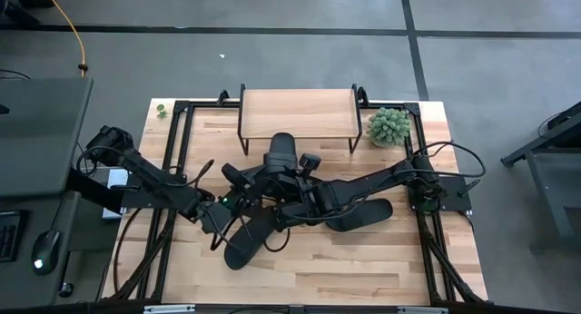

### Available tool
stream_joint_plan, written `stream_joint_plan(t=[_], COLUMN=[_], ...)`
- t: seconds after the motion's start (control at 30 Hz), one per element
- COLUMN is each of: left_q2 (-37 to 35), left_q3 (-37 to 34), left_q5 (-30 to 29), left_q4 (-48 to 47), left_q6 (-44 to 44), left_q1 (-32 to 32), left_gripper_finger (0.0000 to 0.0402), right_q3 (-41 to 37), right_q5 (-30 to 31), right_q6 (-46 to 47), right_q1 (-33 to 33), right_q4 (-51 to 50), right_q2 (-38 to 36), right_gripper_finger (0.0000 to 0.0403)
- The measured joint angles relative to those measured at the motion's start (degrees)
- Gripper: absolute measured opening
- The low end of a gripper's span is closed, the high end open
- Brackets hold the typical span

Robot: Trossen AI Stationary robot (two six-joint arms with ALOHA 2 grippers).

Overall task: Pick and place slides into the shelf
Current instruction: Put the black slipper on the shelf

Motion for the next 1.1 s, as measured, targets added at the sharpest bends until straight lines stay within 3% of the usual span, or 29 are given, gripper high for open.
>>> stream_joint_plan(t=[0.4,0.7,1.1], left_q2=[-1.7,-6.0,-7.8], left_q3=[3.9,4.0,4.0], left_q5=[-4.1,-7.0,-11.7], left_q4=[0.1,0.0,-0.4], left_q6=[-0.5,-2.1,-4.2], left_q1=[-7.2,-12.2,-13.0], left_gripper_finger=[0.0191,0.0190,0.0189], right_q3=[0.0,0.0,0.0], right_q5=[2.5,0.1,1.7], right_q6=[-3.8,-6.4,-12.9], right_q1=[-0.3,-0.4,0.1], right_q4=[0.1,1.9,1.8], right_q2=[0.0,-2.4,-8.3], right_gripper_finger=[0.0000,0.0000,0.0000])
